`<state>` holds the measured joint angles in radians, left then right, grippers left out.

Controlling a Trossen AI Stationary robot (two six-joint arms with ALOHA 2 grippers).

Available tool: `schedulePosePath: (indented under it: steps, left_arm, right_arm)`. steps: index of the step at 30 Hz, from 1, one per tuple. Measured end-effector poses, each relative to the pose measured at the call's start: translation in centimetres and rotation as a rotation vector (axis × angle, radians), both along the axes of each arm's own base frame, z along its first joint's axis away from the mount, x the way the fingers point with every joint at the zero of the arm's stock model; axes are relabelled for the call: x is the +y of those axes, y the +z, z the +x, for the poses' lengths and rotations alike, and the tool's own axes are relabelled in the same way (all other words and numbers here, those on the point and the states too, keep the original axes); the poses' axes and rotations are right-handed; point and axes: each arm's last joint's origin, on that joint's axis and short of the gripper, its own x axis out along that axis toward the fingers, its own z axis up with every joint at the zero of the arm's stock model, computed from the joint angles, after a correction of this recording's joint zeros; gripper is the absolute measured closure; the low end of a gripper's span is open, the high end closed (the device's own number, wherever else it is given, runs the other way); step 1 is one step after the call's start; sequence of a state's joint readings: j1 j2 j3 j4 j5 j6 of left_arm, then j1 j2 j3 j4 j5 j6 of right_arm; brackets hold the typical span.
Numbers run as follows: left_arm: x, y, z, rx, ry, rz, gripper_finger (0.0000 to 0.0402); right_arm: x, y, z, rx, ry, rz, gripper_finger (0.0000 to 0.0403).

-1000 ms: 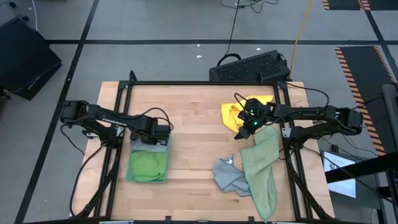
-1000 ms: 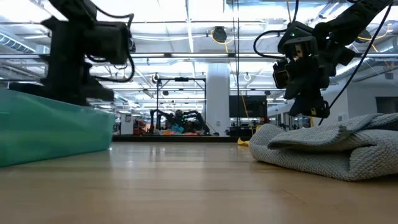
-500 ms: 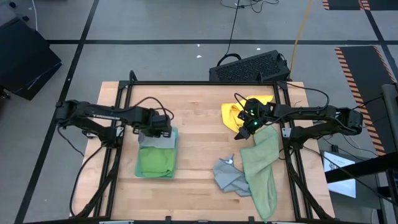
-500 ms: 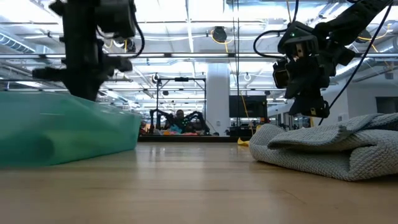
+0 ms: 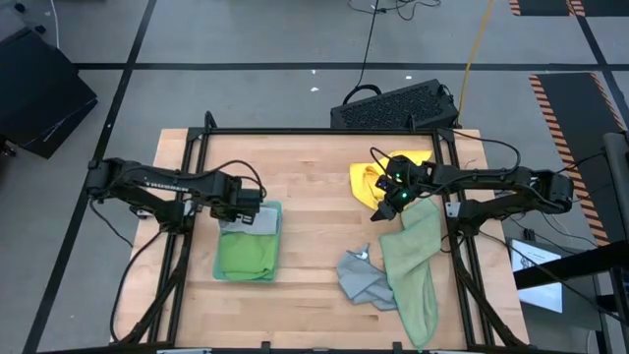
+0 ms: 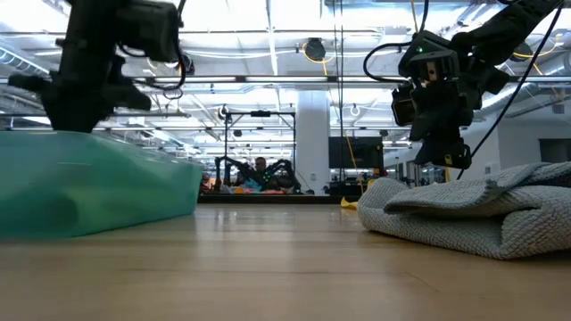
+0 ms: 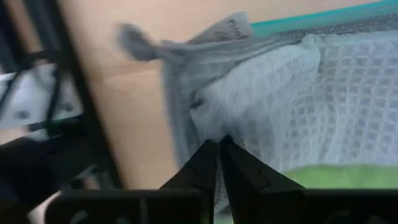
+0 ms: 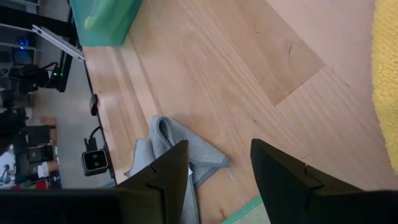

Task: Fold microfiber towels
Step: Put the top gray microfiber cloth into the green bin

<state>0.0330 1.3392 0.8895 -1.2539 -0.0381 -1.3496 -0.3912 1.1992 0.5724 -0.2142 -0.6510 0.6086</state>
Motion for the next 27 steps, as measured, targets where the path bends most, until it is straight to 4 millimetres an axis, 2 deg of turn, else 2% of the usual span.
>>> schedulePosePath:
  steps: [6, 11, 15, 17, 27]
  left_arm:
    - [0.1, -3.3, -0.4, -0.015, 0.024, 0.005, 0.0371]
    - [0.5, -5.3, -0.9, -0.017, -0.002, 0.018, 0.0371]
    - [0.8, -5.6, -0.9, -0.035, 0.007, 0.014, 0.0371]
    - [1.0, -4.7, -1.0, -0.020, 0.013, 0.007, 0.0371]
    - [1.8, 4.0, -1.4, 0.003, -0.027, 0.129, 0.0371]
  right_arm:
    - [0.0, 0.0, 0.0, -0.001, 0.002, -0.002, 0.0239]
    - [0.0, -0.1, 0.0, -0.001, 0.006, -0.005, 0.0239]
    - [0.0, -0.1, 0.0, -0.001, 0.007, -0.006, 0.0239]
    - [0.0, -0.1, 0.0, 0.001, 0.005, -0.004, 0.0239]
    - [0.0, -0.1, 0.0, 0.009, -0.005, 0.008, 0.0239]
